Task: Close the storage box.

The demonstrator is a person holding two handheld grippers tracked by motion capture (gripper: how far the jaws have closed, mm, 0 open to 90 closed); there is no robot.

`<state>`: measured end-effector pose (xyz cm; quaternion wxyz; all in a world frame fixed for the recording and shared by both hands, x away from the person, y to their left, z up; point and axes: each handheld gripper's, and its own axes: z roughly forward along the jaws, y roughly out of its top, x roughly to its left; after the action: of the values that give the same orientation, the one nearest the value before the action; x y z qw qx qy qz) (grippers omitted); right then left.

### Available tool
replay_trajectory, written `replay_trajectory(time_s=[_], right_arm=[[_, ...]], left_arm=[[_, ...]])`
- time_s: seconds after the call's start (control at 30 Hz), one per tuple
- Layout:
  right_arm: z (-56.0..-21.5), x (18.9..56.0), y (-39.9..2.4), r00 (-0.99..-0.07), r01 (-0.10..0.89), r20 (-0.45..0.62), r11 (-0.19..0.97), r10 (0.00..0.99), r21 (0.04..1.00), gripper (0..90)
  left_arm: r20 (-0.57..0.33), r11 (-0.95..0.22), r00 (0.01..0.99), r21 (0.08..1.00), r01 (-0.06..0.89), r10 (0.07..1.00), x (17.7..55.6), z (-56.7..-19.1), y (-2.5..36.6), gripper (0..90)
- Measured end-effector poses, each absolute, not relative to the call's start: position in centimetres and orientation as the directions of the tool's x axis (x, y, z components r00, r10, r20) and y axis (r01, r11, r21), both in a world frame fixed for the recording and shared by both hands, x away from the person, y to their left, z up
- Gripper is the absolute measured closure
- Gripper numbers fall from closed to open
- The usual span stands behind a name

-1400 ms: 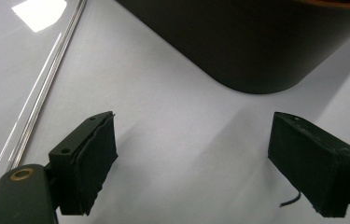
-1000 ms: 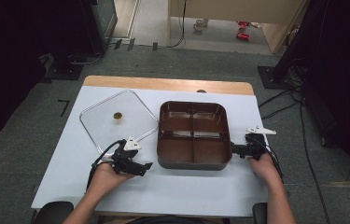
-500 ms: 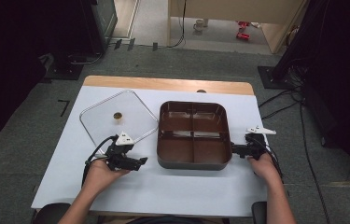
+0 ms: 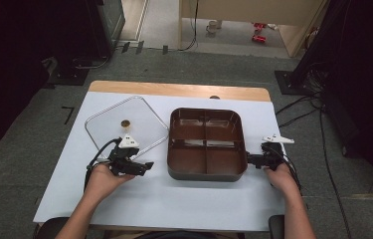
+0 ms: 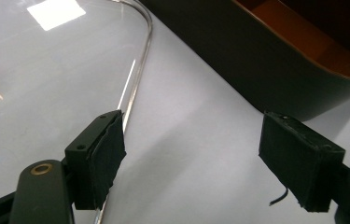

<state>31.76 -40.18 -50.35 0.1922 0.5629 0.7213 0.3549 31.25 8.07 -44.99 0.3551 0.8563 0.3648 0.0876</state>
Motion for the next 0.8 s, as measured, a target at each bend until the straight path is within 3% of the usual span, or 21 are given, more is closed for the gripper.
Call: replay_trajectory(time_s=[0.8], right_arm=[[-50.4,31.8,-40.2,-0.293,0.675,0.121,0.116,0.948,0.728,8.8]], left_arm=[[-0.09,-0.43,0.658,0.69,0.582,0.747,35.2,-44.1,10.5,23.3]])
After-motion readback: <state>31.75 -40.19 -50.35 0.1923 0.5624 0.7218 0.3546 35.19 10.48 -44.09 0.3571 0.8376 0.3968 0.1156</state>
